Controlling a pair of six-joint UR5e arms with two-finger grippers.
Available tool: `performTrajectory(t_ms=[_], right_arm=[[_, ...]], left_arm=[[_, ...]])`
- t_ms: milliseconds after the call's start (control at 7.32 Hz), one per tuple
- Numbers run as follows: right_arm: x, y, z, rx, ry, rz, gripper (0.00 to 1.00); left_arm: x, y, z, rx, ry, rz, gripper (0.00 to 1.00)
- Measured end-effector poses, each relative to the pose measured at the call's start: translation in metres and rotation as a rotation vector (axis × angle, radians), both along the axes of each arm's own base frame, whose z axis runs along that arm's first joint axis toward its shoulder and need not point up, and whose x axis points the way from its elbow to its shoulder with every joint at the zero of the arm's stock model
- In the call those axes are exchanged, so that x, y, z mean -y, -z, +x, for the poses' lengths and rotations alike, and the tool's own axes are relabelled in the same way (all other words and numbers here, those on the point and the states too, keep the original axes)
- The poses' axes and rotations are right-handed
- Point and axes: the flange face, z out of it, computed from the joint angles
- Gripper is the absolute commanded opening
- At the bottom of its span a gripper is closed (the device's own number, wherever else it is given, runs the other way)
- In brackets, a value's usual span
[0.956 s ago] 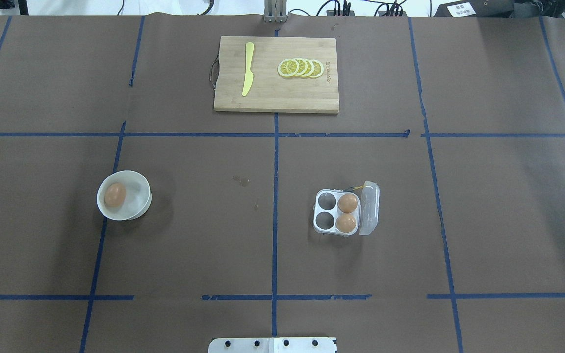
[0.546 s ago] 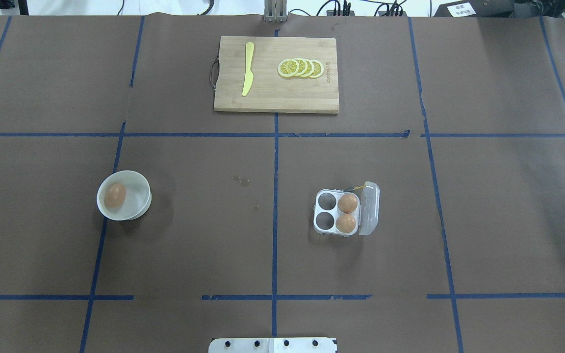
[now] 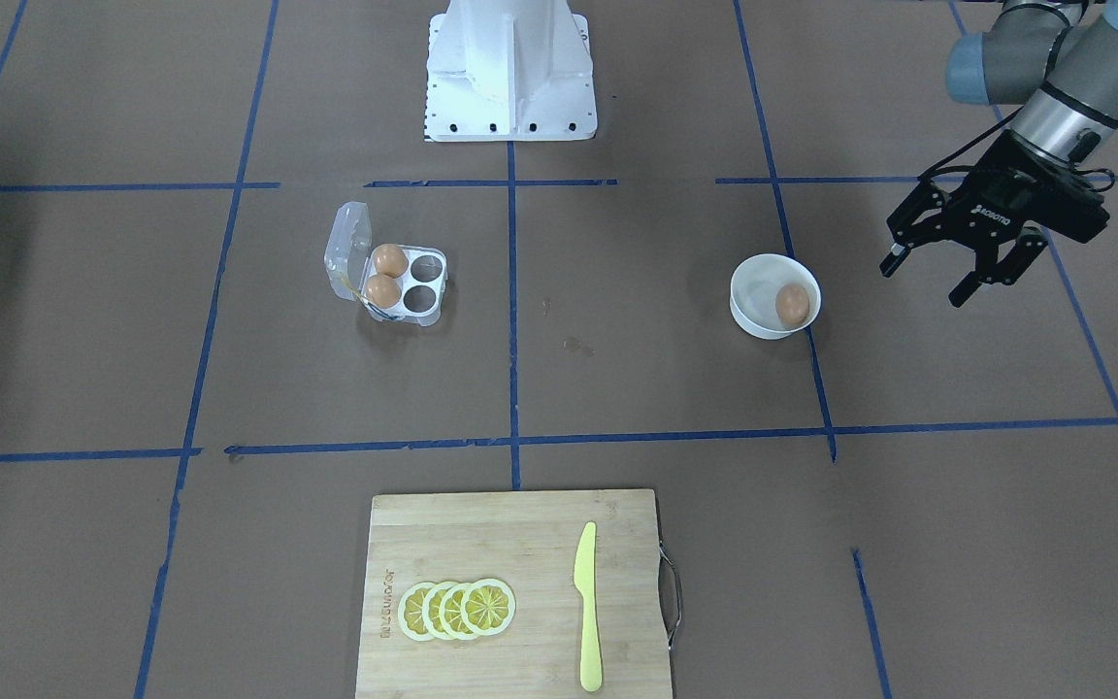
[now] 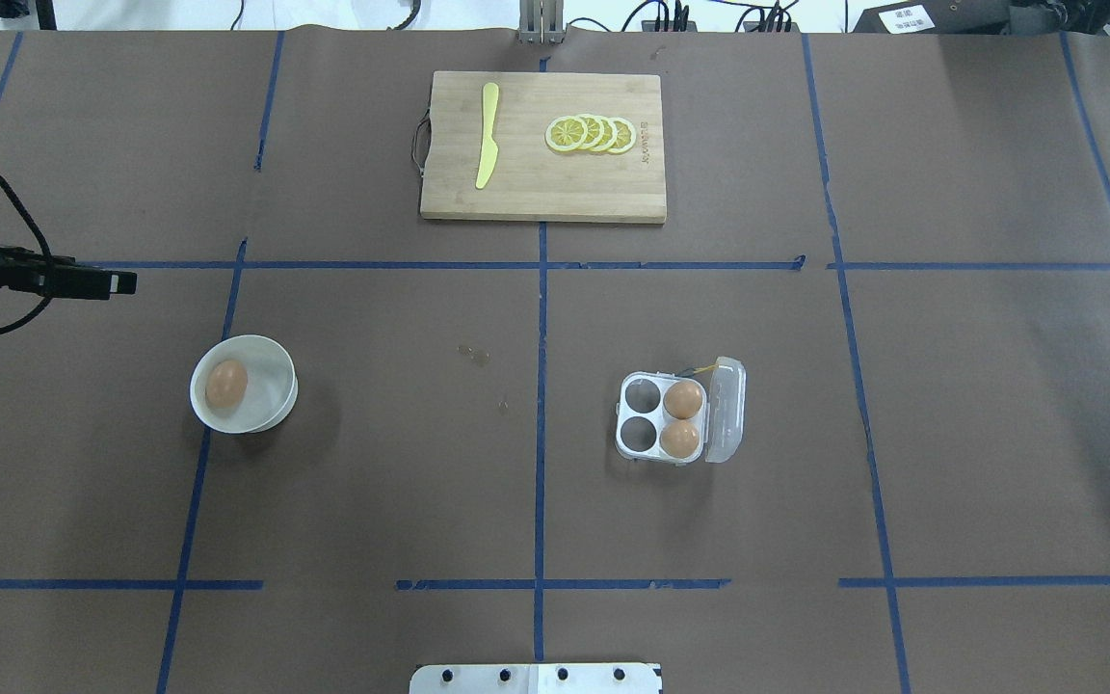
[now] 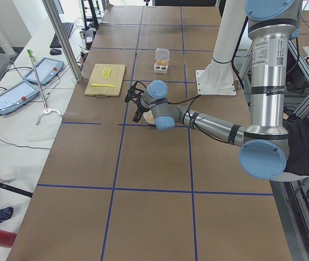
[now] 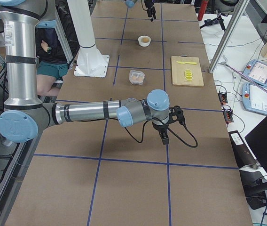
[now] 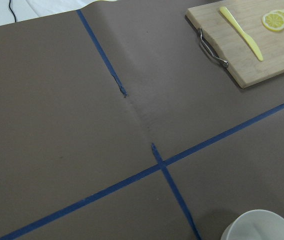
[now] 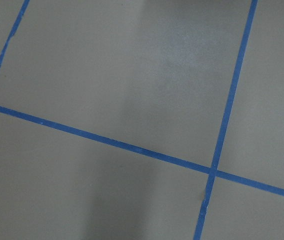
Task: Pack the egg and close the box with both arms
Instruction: 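Move the left gripper over the white bowl toward the brown egg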
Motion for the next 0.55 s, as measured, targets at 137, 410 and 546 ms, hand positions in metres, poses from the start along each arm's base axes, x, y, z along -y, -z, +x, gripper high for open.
performTrajectory(t_ms=[137,410,546], right_arm=[[-0.003,-0.003,0.0,0.0,-0.001,0.0,1.0],[-0.005,-0.005,0.001,0.0,-0.002,-0.003,1.0],[-0.005,-0.007,0.001,0.0,-0.002,-0.005,1.0]], left_arm=[[-0.007,0.001,0.018,-0.006,0.018,-0.066,0.74],[-0.022,0.005,0.054,0.005,0.047,-0.161,0.74],[-0.026,0.006,0.068,0.013,0.047,-0.178,0.74]])
